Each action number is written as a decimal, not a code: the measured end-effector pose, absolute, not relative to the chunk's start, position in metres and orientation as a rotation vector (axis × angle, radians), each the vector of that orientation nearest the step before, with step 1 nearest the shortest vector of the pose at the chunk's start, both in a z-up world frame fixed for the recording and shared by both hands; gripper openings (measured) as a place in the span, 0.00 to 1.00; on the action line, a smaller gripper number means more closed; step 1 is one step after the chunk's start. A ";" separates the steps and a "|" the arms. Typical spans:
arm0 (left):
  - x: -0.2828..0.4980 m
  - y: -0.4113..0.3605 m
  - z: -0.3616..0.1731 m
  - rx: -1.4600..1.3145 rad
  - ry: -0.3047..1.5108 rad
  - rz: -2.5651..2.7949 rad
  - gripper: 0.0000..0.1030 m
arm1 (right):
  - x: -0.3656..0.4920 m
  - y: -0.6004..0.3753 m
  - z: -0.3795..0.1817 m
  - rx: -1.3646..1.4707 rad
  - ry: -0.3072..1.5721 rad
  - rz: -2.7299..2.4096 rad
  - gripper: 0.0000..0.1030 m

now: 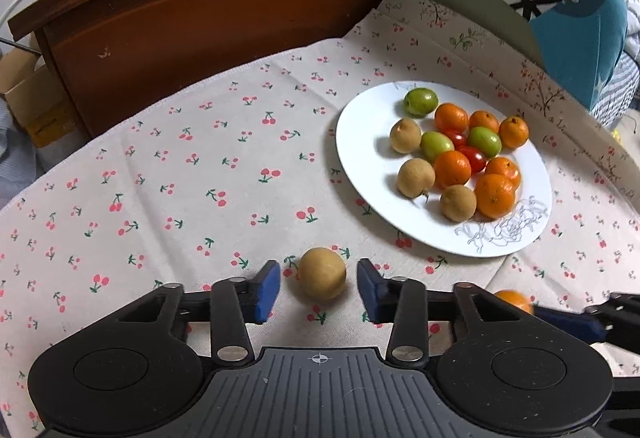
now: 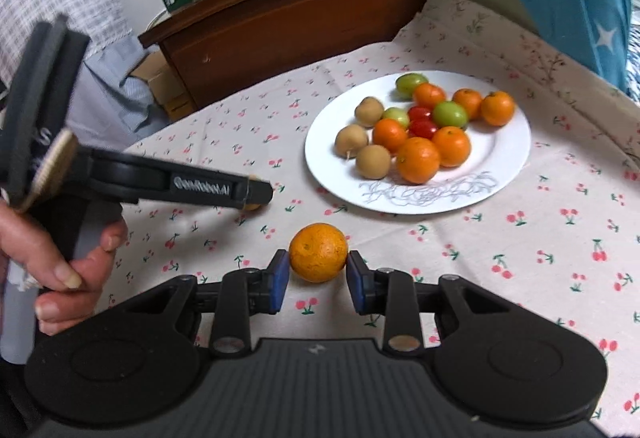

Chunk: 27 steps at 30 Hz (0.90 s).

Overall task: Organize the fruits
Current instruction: 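Carry the brown fruit and the orange over the white plate with both grippers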

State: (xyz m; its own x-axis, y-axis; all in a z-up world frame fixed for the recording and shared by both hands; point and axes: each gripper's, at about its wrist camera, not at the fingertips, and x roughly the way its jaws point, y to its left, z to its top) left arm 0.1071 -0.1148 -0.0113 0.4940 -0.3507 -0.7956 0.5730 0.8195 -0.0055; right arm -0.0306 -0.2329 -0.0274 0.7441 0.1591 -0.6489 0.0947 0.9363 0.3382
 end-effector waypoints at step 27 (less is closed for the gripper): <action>0.070 -0.083 0.030 0.134 0.796 -0.499 0.23 | -0.057 -0.278 0.013 0.474 0.595 -0.087 0.30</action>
State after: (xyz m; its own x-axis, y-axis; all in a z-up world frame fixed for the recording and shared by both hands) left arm 0.0700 -0.0830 0.0299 0.5907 -0.3777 -0.7130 0.4769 0.8762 -0.0690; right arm -0.0565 -0.2784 0.0128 0.8277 0.0558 -0.5585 0.2130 0.8894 0.4044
